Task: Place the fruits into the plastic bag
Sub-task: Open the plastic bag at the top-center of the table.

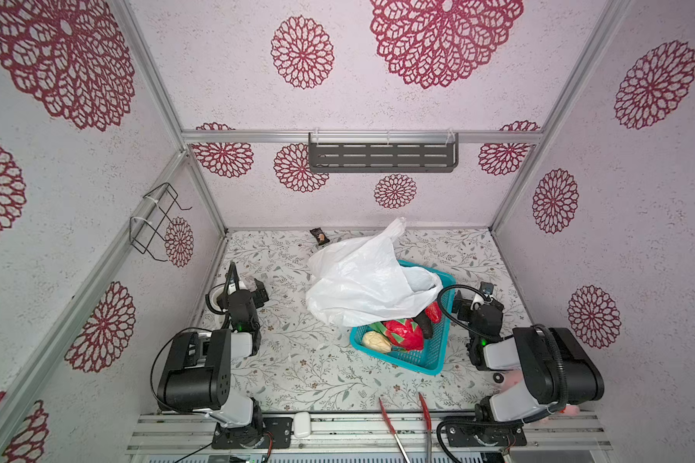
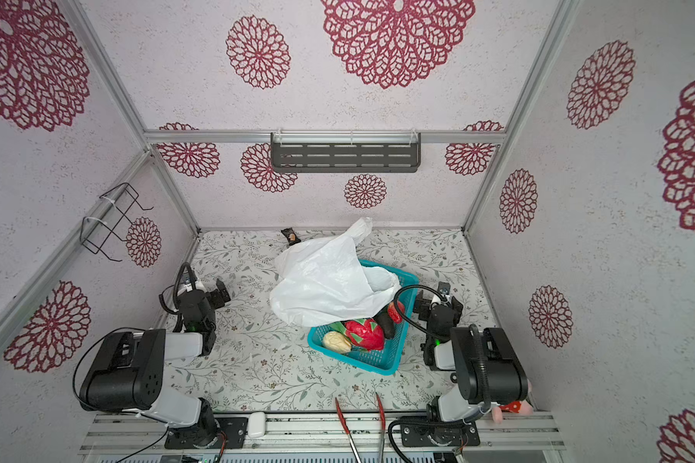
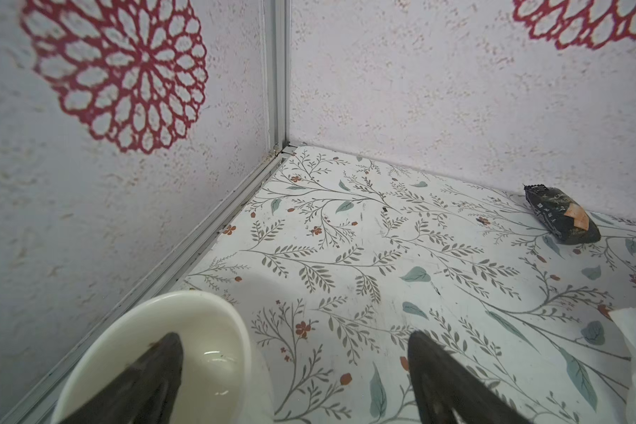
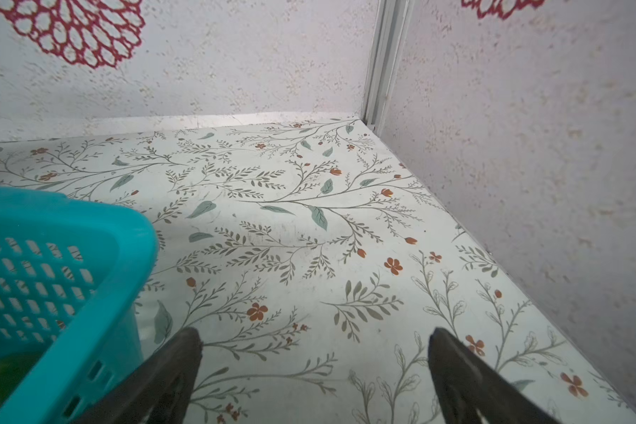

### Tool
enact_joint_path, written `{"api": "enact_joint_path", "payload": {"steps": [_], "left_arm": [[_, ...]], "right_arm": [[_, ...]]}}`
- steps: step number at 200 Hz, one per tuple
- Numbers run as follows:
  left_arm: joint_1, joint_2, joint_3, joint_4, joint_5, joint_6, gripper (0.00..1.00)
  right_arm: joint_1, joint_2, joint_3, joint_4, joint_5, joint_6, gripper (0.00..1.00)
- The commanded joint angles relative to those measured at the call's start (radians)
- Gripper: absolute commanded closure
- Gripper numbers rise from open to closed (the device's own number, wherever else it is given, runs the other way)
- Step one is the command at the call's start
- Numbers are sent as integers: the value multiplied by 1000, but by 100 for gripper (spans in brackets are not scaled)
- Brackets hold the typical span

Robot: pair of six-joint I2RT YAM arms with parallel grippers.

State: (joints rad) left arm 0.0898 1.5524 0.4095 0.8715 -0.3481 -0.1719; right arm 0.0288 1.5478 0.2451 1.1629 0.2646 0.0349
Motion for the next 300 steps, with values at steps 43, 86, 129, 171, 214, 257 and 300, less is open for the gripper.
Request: {"api": "enact_joint_path", "payload": {"steps": [43,86,129,171,214,257,300], "left_arm": [[8,3,7,19,12,15,3],[7,3,8,18,12,15,2],[8,3,7,20,12,15,2],[8,3,6,21,12,15,2],[8,3,6,20,12,15,3],[8,2,5,24,11,16,3],[8,3,5,24,12,15,2]], "right_arm": [[-7,-11,10,40,-19,2,1],[-7,-11,9,41,-18,2,1],[-8,-11,9,40,-18,2,1],[-8,-11,9,40,-18,2,1],[-7,-12,8,40,-18,2,1],[-3,-13,8,39,-10,1,1],[-12,-14,8,40,-29,12,1]]}}
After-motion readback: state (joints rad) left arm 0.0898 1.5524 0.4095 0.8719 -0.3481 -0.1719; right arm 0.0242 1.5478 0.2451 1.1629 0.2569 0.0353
